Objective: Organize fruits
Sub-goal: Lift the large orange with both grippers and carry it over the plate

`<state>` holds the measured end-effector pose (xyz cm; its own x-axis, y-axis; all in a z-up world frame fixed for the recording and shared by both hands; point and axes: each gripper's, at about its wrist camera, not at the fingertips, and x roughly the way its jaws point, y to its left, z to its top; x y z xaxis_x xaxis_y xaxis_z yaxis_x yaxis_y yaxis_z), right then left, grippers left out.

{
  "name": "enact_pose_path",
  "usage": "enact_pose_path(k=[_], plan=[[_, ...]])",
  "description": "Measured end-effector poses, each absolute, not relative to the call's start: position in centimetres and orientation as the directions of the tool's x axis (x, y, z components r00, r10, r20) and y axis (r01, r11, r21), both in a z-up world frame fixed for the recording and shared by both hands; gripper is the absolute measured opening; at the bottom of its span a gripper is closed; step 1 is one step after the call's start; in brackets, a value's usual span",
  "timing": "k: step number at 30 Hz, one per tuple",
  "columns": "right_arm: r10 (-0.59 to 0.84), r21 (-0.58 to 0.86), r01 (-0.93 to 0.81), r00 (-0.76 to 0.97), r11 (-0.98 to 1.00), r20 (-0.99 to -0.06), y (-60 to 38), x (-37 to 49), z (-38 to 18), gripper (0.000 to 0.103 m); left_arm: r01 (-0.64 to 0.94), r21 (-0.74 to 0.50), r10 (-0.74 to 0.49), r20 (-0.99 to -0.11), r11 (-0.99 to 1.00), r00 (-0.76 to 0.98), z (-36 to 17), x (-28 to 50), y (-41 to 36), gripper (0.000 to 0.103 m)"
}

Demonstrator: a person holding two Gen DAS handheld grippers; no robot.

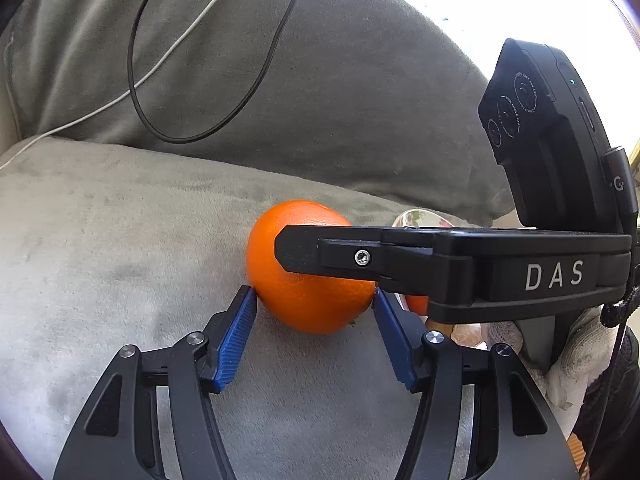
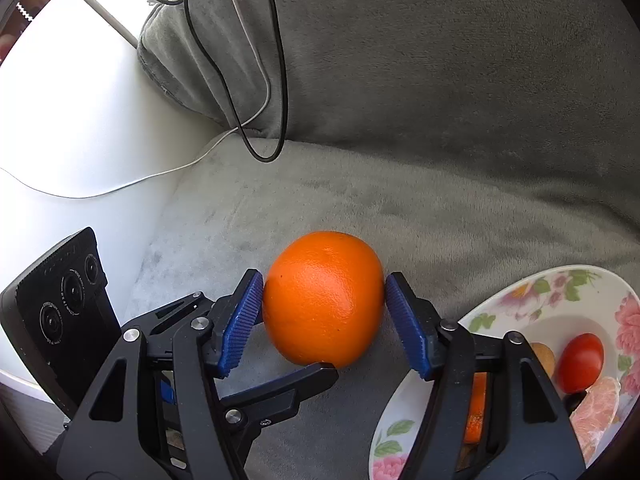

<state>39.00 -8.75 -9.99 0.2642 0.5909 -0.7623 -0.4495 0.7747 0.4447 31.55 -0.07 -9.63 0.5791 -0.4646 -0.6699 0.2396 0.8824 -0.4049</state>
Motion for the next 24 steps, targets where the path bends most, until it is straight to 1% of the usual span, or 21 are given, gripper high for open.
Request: enact_pose_path(k=[10, 24], plan=[[0.602, 0.434, -0.465, 0.311, 0.771, -0.736, -10.4, 37.3, -7.4, 0.066, 0.274, -0.380, -0.465, -0.646, 0.884, 0.605, -7.7, 30.3, -1.1, 0.060], [0.604, 0.447, -0.426, 0.381, 0.787, -0.700, -16.4, 35.0, -5.1, 0.066, 0.357, -0.350, -0.500, -0.618, 0.866, 0.607, -5.5, 29.2, -5.9, 0.060]])
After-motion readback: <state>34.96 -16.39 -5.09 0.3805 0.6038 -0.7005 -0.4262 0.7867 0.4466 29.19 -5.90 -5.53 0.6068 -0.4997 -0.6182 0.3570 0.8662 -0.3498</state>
